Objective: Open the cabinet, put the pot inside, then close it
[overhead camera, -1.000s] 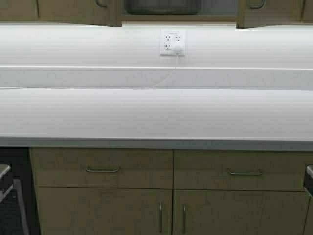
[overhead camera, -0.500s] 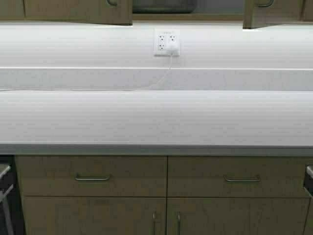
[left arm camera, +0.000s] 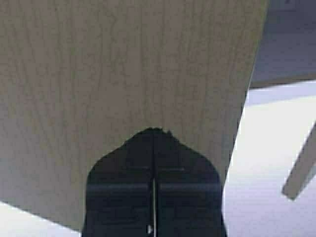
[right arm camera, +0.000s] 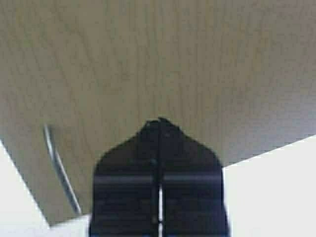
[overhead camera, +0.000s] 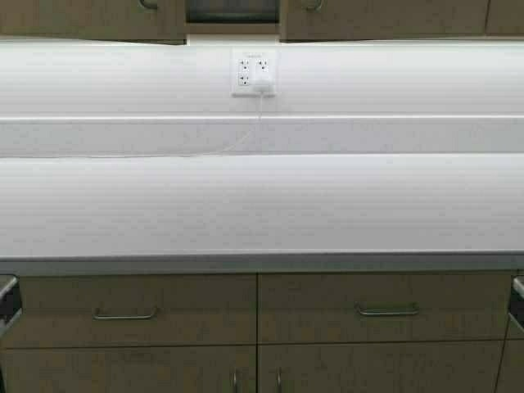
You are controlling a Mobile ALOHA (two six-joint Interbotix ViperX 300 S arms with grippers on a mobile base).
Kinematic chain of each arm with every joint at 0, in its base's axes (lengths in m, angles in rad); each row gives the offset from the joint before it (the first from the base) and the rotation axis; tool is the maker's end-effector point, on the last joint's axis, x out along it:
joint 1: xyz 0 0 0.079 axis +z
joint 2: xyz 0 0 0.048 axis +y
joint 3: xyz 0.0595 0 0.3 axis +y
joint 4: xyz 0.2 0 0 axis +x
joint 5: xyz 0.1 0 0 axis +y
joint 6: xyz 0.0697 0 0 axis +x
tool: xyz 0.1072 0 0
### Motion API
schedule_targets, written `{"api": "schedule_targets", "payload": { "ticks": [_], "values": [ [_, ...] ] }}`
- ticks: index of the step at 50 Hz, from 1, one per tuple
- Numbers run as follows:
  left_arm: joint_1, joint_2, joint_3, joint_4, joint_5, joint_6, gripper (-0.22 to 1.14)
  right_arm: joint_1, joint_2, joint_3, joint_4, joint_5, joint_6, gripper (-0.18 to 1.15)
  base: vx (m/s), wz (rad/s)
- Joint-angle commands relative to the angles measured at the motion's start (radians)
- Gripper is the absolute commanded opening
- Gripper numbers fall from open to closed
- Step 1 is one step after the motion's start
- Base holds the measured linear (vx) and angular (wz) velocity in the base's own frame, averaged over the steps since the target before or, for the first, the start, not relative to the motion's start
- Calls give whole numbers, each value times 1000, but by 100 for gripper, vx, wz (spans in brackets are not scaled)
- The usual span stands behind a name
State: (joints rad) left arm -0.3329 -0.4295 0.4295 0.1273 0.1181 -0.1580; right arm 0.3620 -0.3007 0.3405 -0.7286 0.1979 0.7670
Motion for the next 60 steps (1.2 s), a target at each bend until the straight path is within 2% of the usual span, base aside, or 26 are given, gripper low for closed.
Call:
{"api": "schedule_targets", "payload": {
  "ticks": [1,13,19,41,45,51,60],
  "values": [
    [3,61,-86,0,-5,-5,4,2,-60,20,-3,-2,-2,6,10,-2],
    [2,209,-230,-9,-5,-11,4,5,-97,64,-3,-23,-2,6,11,0],
    [-8,227,-250,-17,2,-15,4,11,-104,75,0,-23,-3,6,10,3],
    [-8,31,-17,-9,-29,-5,4,84,-67,34,2,-40,-3,6,10,4],
    [-8,25,2,-12,-43,-6,4,83,-21,5,0,-54,-2,6,9,7],
    [-8,41,8,-14,-74,-6,4,78,67,-118,2,-21,-3,6,8,6],
    [-8,38,8,-14,-74,-8,4,95,38,-92,2,9,-3,6,7,3]
  ]
}}
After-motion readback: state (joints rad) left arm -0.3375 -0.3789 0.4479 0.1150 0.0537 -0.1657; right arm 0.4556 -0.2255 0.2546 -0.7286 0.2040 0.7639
